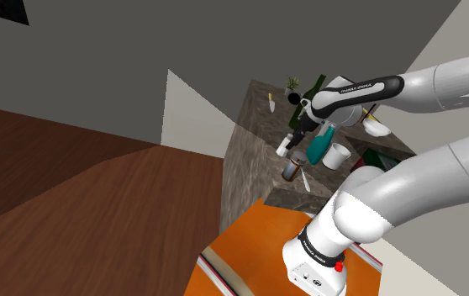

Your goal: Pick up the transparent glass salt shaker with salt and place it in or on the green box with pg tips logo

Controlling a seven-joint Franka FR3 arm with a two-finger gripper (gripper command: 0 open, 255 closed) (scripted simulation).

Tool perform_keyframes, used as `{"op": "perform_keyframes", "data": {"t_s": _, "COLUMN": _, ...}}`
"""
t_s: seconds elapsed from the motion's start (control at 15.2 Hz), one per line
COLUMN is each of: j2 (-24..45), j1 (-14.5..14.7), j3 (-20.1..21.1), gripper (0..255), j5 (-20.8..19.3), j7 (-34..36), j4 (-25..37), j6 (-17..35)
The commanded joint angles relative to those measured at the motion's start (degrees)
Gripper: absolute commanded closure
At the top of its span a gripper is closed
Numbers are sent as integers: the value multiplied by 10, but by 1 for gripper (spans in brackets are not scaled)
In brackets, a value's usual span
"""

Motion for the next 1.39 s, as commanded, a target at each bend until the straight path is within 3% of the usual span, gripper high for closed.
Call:
{"op": "perform_keyframes", "data": {"t_s": 0.0, "j2": 1, "j1": 1, "j3": -1, "gripper": 0, "j5": 1, "j7": -1, "j4": 0, "j6": 1}}
{"op": "perform_keyframes", "data": {"t_s": 0.2, "j2": 1, "j1": 1, "j3": -1, "gripper": 0, "j5": 1, "j7": 0, "j4": 0, "j6": 1}}
{"op": "perform_keyframes", "data": {"t_s": 0.26, "j2": 1, "j1": 1, "j3": -1, "gripper": 255, "j5": 1, "j7": 0, "j4": 0, "j6": 1}}
{"op": "perform_keyframes", "data": {"t_s": 0.86, "j2": 1, "j1": 1, "j3": -1, "gripper": 255, "j5": 1, "j7": -1, "j4": 0, "j6": 1}}
{"op": "perform_keyframes", "data": {"t_s": 1.32, "j2": -44, "j1": -26, "j3": 41, "gripper": 255, "j5": -13, "j7": 22, "j4": 24, "j6": -68}}
